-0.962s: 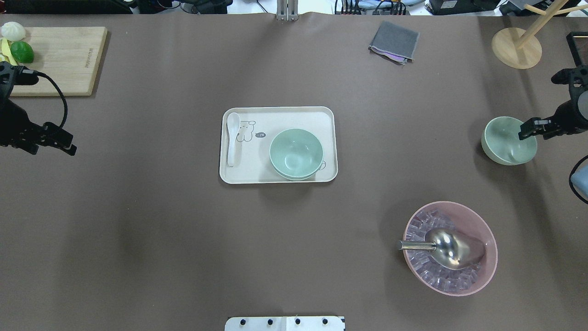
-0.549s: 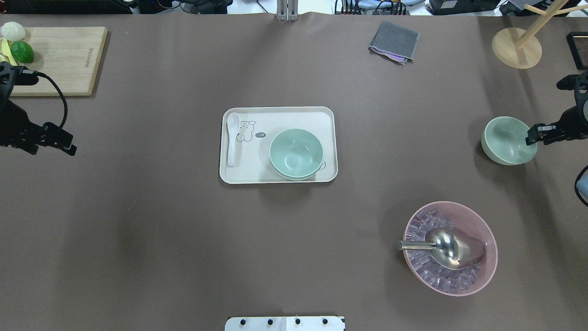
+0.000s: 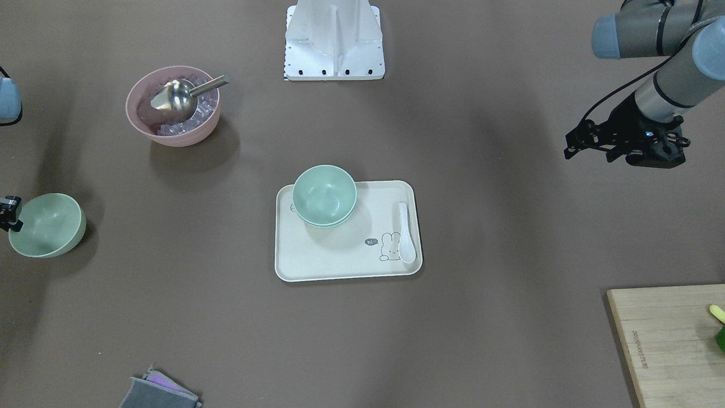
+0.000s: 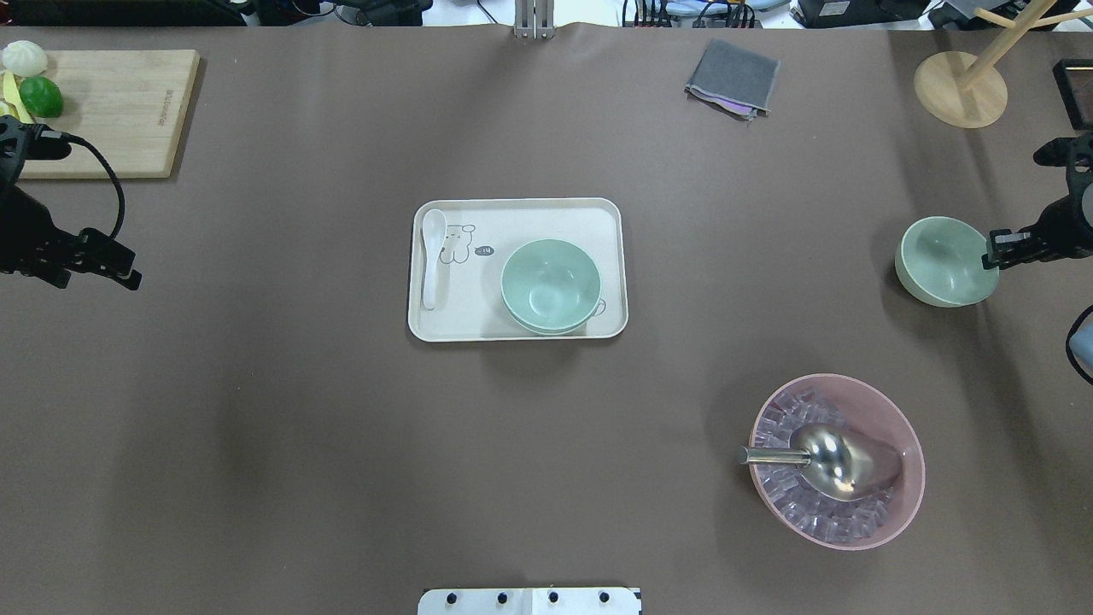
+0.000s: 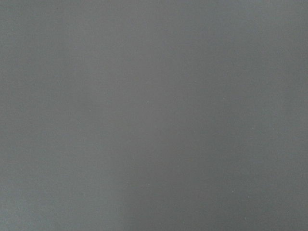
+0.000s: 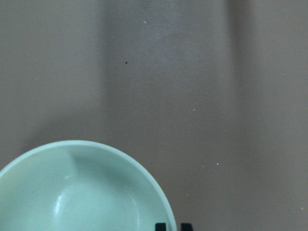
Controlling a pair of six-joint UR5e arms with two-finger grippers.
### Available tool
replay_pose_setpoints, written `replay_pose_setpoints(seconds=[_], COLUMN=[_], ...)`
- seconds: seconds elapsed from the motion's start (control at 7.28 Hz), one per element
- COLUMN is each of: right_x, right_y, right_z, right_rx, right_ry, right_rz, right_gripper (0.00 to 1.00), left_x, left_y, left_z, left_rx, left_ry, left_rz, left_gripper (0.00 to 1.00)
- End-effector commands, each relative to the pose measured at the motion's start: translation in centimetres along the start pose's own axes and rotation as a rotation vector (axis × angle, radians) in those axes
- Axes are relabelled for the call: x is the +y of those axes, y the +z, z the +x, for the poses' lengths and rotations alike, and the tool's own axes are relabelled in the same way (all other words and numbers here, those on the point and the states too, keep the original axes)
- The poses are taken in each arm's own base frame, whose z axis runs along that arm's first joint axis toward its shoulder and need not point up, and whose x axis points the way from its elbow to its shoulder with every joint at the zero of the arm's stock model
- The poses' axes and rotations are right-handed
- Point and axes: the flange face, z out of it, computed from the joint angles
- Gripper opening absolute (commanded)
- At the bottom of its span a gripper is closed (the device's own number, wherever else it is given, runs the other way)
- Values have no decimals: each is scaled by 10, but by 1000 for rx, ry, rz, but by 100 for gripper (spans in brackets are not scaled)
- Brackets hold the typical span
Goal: Stack green bowls together
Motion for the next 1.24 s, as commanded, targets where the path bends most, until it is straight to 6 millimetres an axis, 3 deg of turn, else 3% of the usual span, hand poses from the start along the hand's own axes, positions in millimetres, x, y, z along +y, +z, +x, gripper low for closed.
replay_pose_setpoints(seconds=[0.0,0.14,0.27,0.41,0.55,0.69,0.82,0.96,1.1], right_x=[0,0,0,-1,-4,-13,-26,-40,-46], right_y=[0,0,0,-4,-19,-34,-64,-107,-143], right_z=[-1,-1,-1,-5,-23,-48,-80,-131,-187], right_rx=[0,0,-1,-9,-35,-86,-115,-104,-91], right_ry=[0,1,2,-5,-26,-38,-30,-14,-12], right_rz=[-1,-1,0,7,24,7,-11,-31,-61], right_gripper=[23,16,0,0,0,0,0,0,0], left_x=[0,0,0,-1,-1,0,0,-7,-14], left_y=[0,0,1,1,2,2,3,-15,-15], left_z=[0,1,-1,-1,-2,-3,-4,-17,-35], left_rx=[0,0,-1,-1,-2,-1,-2,17,27], left_ry=[0,1,-1,-1,-3,3,32,32,78], left_rz=[0,1,-1,-1,-3,-4,-6,6,-5], left_gripper=[98,98,98,98,98,98,98,98,98])
